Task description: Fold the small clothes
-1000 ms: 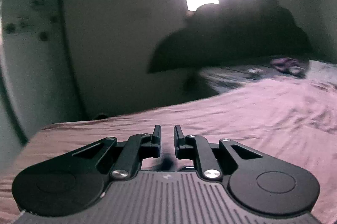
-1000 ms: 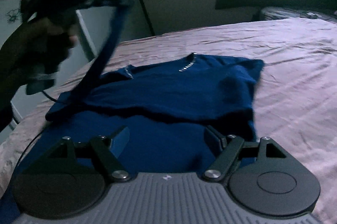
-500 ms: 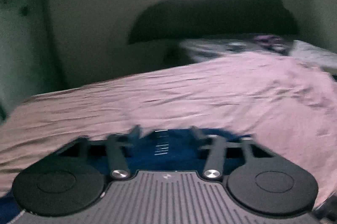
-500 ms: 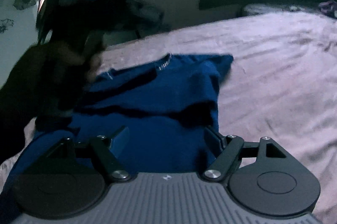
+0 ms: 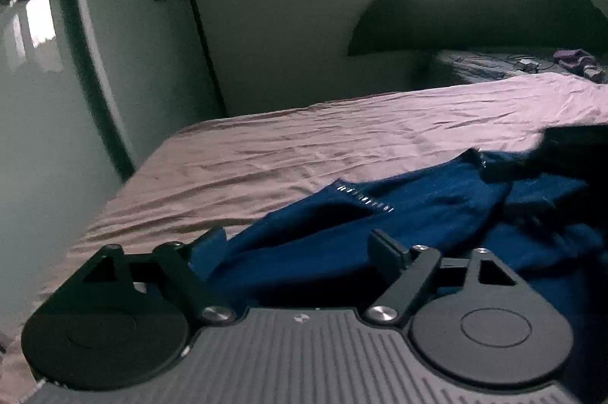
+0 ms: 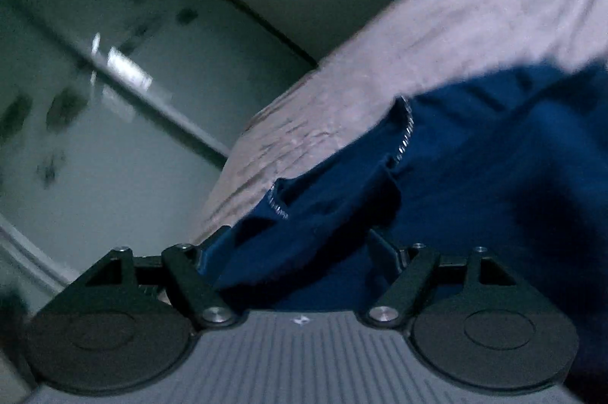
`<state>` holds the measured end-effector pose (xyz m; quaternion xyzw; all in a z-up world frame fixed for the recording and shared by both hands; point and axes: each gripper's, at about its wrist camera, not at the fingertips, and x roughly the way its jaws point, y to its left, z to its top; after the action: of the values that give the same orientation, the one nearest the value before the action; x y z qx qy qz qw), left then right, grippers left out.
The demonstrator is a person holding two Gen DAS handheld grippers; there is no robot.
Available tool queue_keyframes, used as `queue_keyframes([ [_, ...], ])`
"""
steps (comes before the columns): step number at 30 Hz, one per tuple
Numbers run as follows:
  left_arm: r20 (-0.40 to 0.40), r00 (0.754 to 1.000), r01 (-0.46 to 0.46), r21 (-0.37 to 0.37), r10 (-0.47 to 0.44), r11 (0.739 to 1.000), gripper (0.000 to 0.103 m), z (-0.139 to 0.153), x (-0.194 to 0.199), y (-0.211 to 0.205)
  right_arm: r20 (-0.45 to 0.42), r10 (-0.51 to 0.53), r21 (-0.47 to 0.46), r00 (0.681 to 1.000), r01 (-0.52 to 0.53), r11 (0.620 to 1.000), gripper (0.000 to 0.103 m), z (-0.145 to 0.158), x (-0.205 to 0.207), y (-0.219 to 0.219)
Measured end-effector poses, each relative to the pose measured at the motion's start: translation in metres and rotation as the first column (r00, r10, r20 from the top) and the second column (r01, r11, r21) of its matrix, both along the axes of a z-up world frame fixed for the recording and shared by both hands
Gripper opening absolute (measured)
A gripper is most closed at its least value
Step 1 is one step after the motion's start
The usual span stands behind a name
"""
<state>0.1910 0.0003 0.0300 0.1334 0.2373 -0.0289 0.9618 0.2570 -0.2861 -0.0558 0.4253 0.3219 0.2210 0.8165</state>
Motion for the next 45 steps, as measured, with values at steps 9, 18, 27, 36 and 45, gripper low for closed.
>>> queue_keyframes([
  [9, 0.046, 0.999, -0.009, 0.066, 0.006, 0.998, 0.09, -0.011, -0.013, 0.014, 0.01, -0.155, -0.006, 0.988, 0.156, 0.988, 0.007, -0.011, 0.015, 0.008],
  [18, 0.024, 0.999, -0.044, -0.012, 0.045, 0.999, 0.092, -0.012, -0.001, 0.032, 0.215, -0.248, -0.306, 0.945, 0.306, 0.901, 0.007, 0.051, -0.055, -0.03],
  [27, -0.063, 0.995, -0.072, 0.028, 0.074, 0.997, 0.093, -0.039, 0.021, 0.035, 0.085, -0.287, -0.49, 0.954, 0.29, 0.822, 0.012, 0.031, -0.069, -0.046],
  [36, -0.085, 0.994, -0.067, 0.044, 0.071, 0.997, 0.093, -0.048, 0.021, 0.036, 0.186, -0.108, -0.486, 0.977, 0.187, 0.854, 0.012, 0.048, -0.066, -0.013],
  [45, -0.068, 0.997, -0.011, 0.148, 0.022, 0.989, 0.099, -0.052, 0.012, 0.023, 0.113, -0.086, -0.565, 0.99, 0.135, 0.814, 0.032, 0.033, -0.064, 0.004],
])
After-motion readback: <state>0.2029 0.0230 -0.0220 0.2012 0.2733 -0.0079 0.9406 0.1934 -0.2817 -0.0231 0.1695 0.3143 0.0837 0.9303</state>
